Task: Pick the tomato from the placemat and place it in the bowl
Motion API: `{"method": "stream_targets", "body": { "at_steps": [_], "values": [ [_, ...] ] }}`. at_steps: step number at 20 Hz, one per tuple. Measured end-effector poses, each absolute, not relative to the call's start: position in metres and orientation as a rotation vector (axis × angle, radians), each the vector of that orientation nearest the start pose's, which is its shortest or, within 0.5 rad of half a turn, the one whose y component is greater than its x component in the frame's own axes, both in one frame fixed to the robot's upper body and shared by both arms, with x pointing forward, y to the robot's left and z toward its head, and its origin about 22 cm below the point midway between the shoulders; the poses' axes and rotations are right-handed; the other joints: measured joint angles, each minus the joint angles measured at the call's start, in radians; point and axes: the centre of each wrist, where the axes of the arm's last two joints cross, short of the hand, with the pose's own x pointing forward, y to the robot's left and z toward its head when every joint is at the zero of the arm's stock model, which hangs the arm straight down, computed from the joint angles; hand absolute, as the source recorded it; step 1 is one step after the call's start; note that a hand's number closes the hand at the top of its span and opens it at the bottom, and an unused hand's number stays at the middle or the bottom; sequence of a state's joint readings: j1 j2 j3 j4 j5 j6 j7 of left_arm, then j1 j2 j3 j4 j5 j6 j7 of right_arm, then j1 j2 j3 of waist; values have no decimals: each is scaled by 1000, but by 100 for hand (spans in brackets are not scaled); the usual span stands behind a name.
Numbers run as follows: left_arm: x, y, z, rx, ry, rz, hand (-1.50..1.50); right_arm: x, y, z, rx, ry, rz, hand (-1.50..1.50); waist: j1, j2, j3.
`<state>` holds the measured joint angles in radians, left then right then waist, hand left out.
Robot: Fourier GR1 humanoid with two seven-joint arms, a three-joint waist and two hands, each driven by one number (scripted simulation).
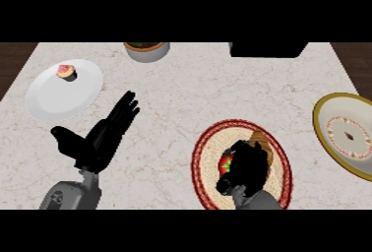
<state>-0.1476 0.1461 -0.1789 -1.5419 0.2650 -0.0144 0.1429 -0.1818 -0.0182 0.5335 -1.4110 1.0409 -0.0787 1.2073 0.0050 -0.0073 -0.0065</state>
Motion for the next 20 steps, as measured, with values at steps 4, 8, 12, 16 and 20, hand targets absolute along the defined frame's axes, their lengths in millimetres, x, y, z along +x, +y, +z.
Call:
{"method": "stream_targets", "body": {
  "at_steps": [4, 8, 12, 16, 20],
  "values": [
    [272, 205, 26, -273, -1487, -138, 0, 249, -92, -5, -1032, -699, 691, 150, 0, -3, -4],
    [267, 204, 25, -276, -1480, -139, 0, 252, -92, -9, -1044, -711, 699, 150, 0, -7, -6],
    [269, 203, 29, -267, -1485, -138, 0, 249, -96, -11, -1047, -745, 732, 150, -2, -10, -6],
    [269, 202, 28, -269, -1484, -131, 0, 228, -134, -21, -984, -844, 897, 150, -7, -16, -8],
    [267, 206, 29, -254, -1480, -129, 0, 213, -176, -19, -966, -932, 1036, 150, -6, -15, -5]
  ]
}}
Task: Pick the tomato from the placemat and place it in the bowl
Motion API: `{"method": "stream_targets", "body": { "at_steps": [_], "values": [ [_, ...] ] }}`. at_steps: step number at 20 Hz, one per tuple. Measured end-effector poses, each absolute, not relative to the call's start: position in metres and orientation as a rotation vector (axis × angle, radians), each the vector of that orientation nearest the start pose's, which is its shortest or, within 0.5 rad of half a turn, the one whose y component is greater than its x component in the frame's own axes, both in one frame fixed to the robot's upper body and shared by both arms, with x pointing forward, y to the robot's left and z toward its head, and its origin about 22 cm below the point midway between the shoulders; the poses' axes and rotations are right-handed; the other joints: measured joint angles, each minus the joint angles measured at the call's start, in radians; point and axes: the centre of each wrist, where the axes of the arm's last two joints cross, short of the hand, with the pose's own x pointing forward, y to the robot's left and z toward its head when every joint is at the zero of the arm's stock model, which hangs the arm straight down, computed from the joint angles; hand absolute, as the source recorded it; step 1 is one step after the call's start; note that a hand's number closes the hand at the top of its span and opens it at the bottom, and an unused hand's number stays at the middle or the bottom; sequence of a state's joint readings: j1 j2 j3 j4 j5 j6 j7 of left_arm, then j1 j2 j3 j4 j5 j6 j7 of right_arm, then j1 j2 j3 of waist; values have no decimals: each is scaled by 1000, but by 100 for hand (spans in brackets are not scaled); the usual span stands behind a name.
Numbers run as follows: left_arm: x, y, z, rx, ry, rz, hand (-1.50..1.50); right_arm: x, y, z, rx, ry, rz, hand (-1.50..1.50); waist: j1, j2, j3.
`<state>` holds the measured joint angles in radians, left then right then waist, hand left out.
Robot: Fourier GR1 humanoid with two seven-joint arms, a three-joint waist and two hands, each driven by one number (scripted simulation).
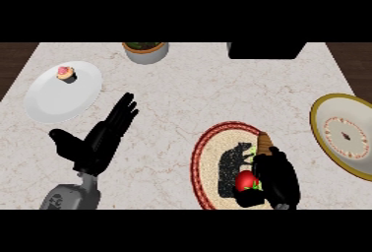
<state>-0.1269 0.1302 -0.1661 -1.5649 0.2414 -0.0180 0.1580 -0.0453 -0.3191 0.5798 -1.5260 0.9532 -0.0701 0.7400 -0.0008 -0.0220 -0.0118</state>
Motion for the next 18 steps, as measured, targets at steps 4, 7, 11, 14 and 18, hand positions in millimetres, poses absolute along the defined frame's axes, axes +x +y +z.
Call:
{"method": "stream_targets", "body": {
  "at_steps": [4, 7, 11, 14, 18],
  "values": [
    [265, 204, 22, -253, -1479, -120, 0, 190, -204, -6, -1040, -937, 1069, 150, -6, 7, 4],
    [257, 204, 21, -262, -1479, -123, 0, 179, -212, 13, -1086, -953, 1037, 150, -6, 14, 8],
    [264, 210, 26, -257, -1483, -119, 0, 159, -211, 55, -1124, -1036, 973, 150, -13, 16, 10],
    [264, 212, 26, -256, -1491, -116, 0, 148, -210, 88, -1192, -1104, 918, 150, -15, 17, 10],
    [263, 208, 23, -258, -1484, -122, 0, 134, -210, 130, -1276, -1157, 848, 150, -12, 17, 10]
  ]
}}
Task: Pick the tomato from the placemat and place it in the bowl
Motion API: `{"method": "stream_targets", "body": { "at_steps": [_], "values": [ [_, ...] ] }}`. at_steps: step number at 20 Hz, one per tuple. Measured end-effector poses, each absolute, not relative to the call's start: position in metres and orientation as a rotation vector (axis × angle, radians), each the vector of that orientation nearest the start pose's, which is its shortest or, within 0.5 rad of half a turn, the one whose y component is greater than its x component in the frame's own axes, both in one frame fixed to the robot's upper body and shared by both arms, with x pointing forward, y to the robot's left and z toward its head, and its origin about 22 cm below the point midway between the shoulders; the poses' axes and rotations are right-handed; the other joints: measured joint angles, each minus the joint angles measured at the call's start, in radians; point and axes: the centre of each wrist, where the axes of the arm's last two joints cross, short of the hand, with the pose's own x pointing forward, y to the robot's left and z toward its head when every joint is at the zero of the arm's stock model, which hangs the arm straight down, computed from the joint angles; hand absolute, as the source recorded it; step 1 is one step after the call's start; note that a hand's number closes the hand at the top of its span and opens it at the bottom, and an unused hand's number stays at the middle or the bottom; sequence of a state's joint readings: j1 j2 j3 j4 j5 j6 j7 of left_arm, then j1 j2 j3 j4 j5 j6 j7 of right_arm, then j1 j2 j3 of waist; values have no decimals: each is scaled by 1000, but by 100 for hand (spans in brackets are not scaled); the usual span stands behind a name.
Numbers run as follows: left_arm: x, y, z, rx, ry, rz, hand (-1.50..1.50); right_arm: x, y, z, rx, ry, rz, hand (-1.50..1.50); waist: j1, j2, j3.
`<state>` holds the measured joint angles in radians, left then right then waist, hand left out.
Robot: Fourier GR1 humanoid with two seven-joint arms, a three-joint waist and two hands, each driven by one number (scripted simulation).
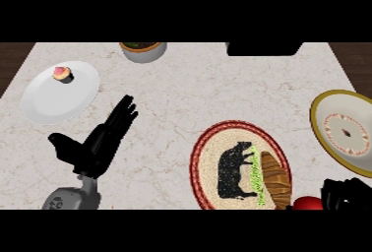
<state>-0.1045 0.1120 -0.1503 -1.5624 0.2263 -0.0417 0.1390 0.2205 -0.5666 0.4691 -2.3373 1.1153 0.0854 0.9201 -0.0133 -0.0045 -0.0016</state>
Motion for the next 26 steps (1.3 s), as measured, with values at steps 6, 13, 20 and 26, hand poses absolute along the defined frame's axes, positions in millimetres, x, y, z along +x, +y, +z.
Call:
{"method": "stream_targets", "body": {
  "at_steps": [6, 13, 20, 26],
  "values": [
    [264, 209, 30, -263, -1482, -126, 0, 148, -221, 153, -1409, -1138, 792, 150, 7, 2, 1],
    [260, 202, 26, -264, -1484, -127, 0, 170, -244, 179, -1499, -1166, 685, 150, 10, 3, 1],
    [260, 200, 25, -272, -1486, -123, 0, 211, -294, 185, -1396, -1232, 580, 150, 16, 5, 2],
    [266, 206, 30, -276, -1484, -137, 0, 253, -350, 170, -1393, -1236, 557, 150, 20, 7, 2]
  ]
}}
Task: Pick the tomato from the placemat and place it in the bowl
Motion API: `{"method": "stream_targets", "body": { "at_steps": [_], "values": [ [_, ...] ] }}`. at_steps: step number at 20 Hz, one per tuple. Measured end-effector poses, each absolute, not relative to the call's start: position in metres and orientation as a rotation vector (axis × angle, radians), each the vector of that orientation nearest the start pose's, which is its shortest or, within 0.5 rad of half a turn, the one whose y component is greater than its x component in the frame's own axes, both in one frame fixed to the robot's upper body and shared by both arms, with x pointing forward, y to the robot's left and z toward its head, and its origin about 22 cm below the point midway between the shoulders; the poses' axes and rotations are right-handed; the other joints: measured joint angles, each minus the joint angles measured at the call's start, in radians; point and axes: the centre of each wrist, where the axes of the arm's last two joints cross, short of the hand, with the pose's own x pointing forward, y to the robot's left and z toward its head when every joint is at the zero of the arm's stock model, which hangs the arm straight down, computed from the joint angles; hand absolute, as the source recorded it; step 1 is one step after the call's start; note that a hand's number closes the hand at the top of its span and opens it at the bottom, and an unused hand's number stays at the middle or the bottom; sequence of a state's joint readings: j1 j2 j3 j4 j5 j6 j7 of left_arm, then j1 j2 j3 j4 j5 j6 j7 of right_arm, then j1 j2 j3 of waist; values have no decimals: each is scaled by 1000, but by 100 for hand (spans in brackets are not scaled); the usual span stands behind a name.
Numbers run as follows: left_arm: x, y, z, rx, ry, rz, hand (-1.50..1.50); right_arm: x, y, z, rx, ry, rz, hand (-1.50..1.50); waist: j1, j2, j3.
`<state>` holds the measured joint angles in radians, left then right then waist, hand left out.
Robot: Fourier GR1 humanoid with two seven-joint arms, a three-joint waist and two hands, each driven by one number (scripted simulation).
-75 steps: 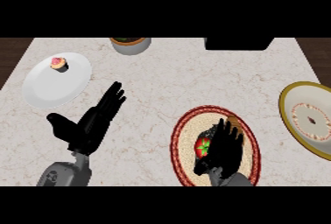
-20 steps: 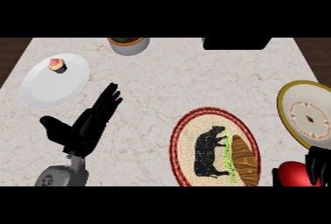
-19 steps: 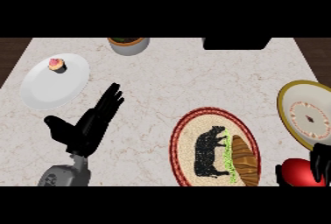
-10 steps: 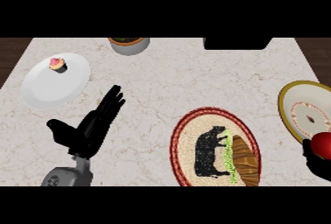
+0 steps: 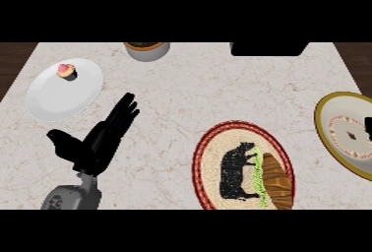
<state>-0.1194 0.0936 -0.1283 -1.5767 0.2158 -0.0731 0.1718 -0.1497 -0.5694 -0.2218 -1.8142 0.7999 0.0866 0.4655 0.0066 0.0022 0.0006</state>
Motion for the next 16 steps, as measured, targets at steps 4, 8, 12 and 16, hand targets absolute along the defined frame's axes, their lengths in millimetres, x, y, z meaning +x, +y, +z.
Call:
{"method": "stream_targets", "body": {
  "at_steps": [4, 8, 12, 16],
  "values": [
    [268, 204, 26, -276, -1485, -139, 0, 282, -375, 148, -1436, -1198, 584, 150, 6, 2, 0],
    [266, 206, 27, -285, -1484, -141, 0, 310, -398, 134, -1466, -1136, 618, 150, 12, 3, 0],
    [265, 201, 28, -287, -1491, -149, 0, 326, -424, 114, -1420, -991, 617, -150, 23, 6, 1],
    [267, 191, 27, -288, -1493, -153, 0, 336, -444, 91, -1342, -948, 540, -150, 25, 9, 2]
  ]
}}
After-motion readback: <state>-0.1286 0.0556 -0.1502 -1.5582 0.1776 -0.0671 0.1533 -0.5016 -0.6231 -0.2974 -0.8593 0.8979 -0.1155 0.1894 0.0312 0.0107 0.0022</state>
